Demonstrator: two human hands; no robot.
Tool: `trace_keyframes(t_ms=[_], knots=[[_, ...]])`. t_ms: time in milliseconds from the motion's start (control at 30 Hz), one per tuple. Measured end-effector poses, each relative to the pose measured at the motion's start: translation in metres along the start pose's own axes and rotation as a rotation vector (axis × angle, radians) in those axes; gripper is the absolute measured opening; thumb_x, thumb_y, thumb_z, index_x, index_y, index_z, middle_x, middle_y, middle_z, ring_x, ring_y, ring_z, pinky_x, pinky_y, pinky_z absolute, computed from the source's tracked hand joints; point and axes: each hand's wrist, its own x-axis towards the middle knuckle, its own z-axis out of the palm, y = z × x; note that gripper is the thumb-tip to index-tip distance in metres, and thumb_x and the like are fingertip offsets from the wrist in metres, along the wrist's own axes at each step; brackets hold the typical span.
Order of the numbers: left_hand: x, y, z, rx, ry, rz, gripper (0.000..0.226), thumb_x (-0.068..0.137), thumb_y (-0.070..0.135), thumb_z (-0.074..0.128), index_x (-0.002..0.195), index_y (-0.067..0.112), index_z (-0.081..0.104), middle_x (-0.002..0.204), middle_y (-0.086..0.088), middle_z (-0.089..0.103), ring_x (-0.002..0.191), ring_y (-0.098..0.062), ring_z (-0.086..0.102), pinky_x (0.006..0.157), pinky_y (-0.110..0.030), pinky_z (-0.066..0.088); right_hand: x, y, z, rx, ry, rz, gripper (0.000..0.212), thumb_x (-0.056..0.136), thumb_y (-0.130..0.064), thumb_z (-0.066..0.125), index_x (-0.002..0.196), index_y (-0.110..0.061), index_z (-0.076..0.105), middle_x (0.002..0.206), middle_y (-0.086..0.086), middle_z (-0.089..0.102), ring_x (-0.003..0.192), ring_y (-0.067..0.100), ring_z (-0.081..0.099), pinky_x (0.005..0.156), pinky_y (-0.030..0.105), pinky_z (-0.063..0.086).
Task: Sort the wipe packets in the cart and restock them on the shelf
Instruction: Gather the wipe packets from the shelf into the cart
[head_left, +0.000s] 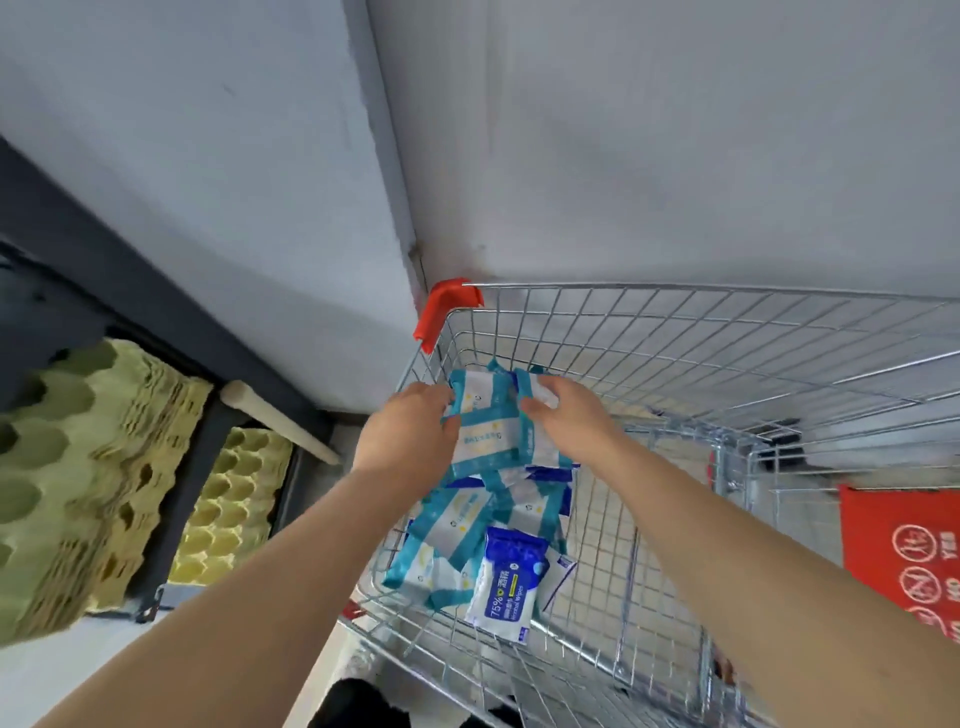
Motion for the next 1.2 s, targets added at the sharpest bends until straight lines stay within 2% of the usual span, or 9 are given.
trace_keyframes(t_ms=[167, 300, 433, 633, 733, 800, 867, 1000, 1200], knots=[[-0.048, 0.006, -0.093, 0.188, 0.108, 0.078, 0.033, 0.100, 0.034, 0.038, 0.125, 0.023, 0.056, 0.124, 0.000, 0.057, 0.108, -0.020, 0.056, 0.090, -0.036, 0.049, -0.067, -0.089, -0.035, -0.209, 0.057, -0.283, 0.043, 0.097, -0.029, 0.050, 0.139, -0.018, 0.047, 0.141, 0.000, 0.050, 0.127, 0.018, 0.047, 0.103, 0.028, 0.035], [-0.095, -0.009, -0.175, 0.218, 0.282, 0.102, 0.034, 0.099, 0.034, 0.038, 0.126, 0.023, 0.056, 0.125, 0.002, 0.058, 0.111, -0.021, 0.055, 0.094, -0.037, 0.045, -0.120, -0.181, -0.056, -0.353, 0.134, -0.530, 0.034, 0.096, -0.029, 0.048, 0.127, -0.020, 0.059, 0.122, 0.002, 0.064, 0.111, 0.023, 0.059, 0.093, 0.033, 0.046], [-0.155, -0.035, -0.263, 0.181, 0.541, 0.102, 0.035, 0.098, 0.036, 0.043, 0.126, 0.025, 0.059, 0.120, 0.004, 0.064, 0.106, -0.022, 0.059, 0.089, -0.035, 0.047, -0.181, -0.282, -0.065, -0.505, 0.193, -0.766, 0.042, 0.099, -0.030, 0.046, 0.138, -0.018, 0.049, 0.140, 0.001, 0.052, 0.127, 0.021, 0.047, 0.101, 0.030, 0.036], [-0.264, -0.097, -0.390, 0.178, 0.840, 0.071, 0.028, 0.095, 0.036, 0.049, 0.114, 0.024, 0.065, 0.108, 0.006, 0.066, 0.100, -0.022, 0.060, 0.077, -0.033, 0.046, -0.285, -0.420, -0.043, -0.517, 0.295, -1.052, 0.043, 0.098, -0.033, 0.046, 0.139, -0.020, 0.049, 0.140, -0.002, 0.052, 0.128, 0.019, 0.048, 0.102, 0.032, 0.040], [-0.316, -0.142, -0.441, 0.186, 0.944, 0.026, 0.028, 0.095, 0.038, 0.048, 0.113, 0.025, 0.065, 0.103, 0.006, 0.066, 0.097, -0.021, 0.060, 0.074, -0.032, 0.045, -0.335, -0.483, -0.014, -0.480, 0.344, -1.145, 0.040, 0.097, -0.034, 0.048, 0.133, -0.018, 0.054, 0.131, -0.002, 0.059, 0.115, 0.021, 0.056, 0.094, 0.036, 0.046], [-0.347, -0.178, -0.470, 0.193, 0.982, -0.012, 0.029, 0.095, 0.038, 0.048, 0.115, 0.026, 0.064, 0.109, 0.007, 0.065, 0.103, -0.020, 0.059, 0.077, -0.031, 0.044, -0.364, -0.523, 0.014, -0.465, 0.364, -1.184, 0.039, 0.096, -0.035, 0.048, 0.130, -0.016, 0.056, 0.127, 0.000, 0.061, 0.103, 0.022, 0.060, 0.090, 0.035, 0.048], [-0.376, -0.218, -0.494, 0.204, 0.986, -0.055, 0.031, 0.096, 0.038, 0.047, 0.119, 0.027, 0.063, 0.117, 0.007, 0.064, 0.109, -0.020, 0.057, 0.082, -0.030, 0.043, -0.389, -0.561, 0.046, -0.461, 0.355, -1.205, 0.040, 0.097, -0.035, 0.047, 0.133, -0.019, 0.054, 0.132, 0.000, 0.058, 0.105, 0.021, 0.059, 0.092, 0.034, 0.047], [-0.419, -0.297, -0.529, 0.247, 0.970, -0.150, 0.032, 0.096, 0.040, 0.045, 0.122, 0.030, 0.060, 0.122, 0.008, 0.061, 0.112, -0.020, 0.055, 0.083, -0.031, 0.042, -0.426, -0.629, 0.114, -0.435, 0.333, -1.220, 0.035, 0.096, -0.034, 0.047, 0.117, -0.009, 0.060, 0.114, 0.011, 0.067, 0.094, 0.026, 0.061, 0.087, 0.043, 0.050], [-0.443, -0.405, -0.567, 0.214, 0.930, -0.250, 0.034, 0.095, 0.042, 0.046, 0.124, 0.031, 0.058, 0.124, 0.008, 0.062, 0.111, -0.020, 0.057, 0.086, -0.032, 0.046, -0.439, -0.717, 0.199, -0.427, 0.250, -1.213, 0.041, 0.094, -0.036, 0.048, 0.133, -0.022, 0.055, 0.128, 0.000, 0.062, 0.111, 0.023, 0.058, 0.093, 0.036, 0.048]])
